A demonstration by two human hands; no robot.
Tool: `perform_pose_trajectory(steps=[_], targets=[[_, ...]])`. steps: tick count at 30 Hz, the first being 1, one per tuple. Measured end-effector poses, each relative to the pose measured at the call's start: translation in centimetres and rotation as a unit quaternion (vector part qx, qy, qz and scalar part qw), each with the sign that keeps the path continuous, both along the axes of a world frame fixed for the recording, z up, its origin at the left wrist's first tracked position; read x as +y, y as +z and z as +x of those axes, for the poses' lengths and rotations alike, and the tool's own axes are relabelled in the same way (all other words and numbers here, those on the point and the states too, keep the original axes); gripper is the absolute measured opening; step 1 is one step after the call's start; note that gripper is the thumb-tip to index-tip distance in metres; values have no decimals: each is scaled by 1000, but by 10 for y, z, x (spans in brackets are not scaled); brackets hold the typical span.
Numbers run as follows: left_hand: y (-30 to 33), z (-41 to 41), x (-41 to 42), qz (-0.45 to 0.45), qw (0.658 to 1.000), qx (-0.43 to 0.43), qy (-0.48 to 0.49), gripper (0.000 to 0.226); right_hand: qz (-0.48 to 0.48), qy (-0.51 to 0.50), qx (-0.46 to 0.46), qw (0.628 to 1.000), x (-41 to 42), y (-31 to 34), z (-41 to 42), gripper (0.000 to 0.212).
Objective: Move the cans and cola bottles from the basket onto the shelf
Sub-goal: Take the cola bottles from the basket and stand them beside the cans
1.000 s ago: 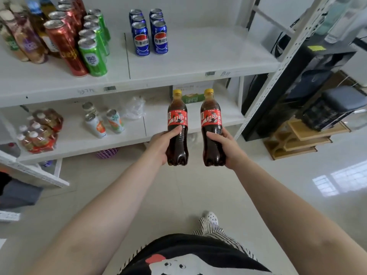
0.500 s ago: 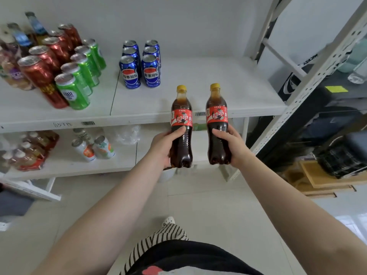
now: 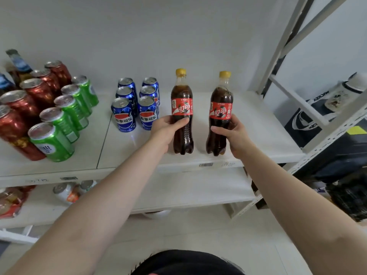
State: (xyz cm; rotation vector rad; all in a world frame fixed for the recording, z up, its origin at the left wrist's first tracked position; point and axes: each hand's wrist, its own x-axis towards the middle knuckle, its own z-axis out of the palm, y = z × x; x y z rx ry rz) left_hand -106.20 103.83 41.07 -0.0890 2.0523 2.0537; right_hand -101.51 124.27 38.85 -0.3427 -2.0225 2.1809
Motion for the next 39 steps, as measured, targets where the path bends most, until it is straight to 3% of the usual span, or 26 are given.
perform_pose_trajectory(steps=[9, 14, 20, 29, 34, 39], targets=[[-11, -55, 19, -88, 992, 86, 11, 45, 21, 25, 27, 999, 13, -7, -69, 59], [-20, -61, 23, -96, 988, 124, 0, 50, 41, 45, 41, 997, 20, -17, -79, 61], [-47, -47, 25, -42, 984, 175, 14, 53, 115, 65, 51, 990, 27, -24, -75, 62], [-59, -45, 27, -68, 981, 180, 27, 60, 160, 65, 56, 983, 30, -29, -68, 58], [-67, -34, 43, -91, 973, 178, 115, 67, 207, 45, 48, 976, 29, -36, -66, 52], [-77, -35, 57, -199, 947, 180, 178, 55, 256, 24, 28, 966, 27, -38, -66, 56]])
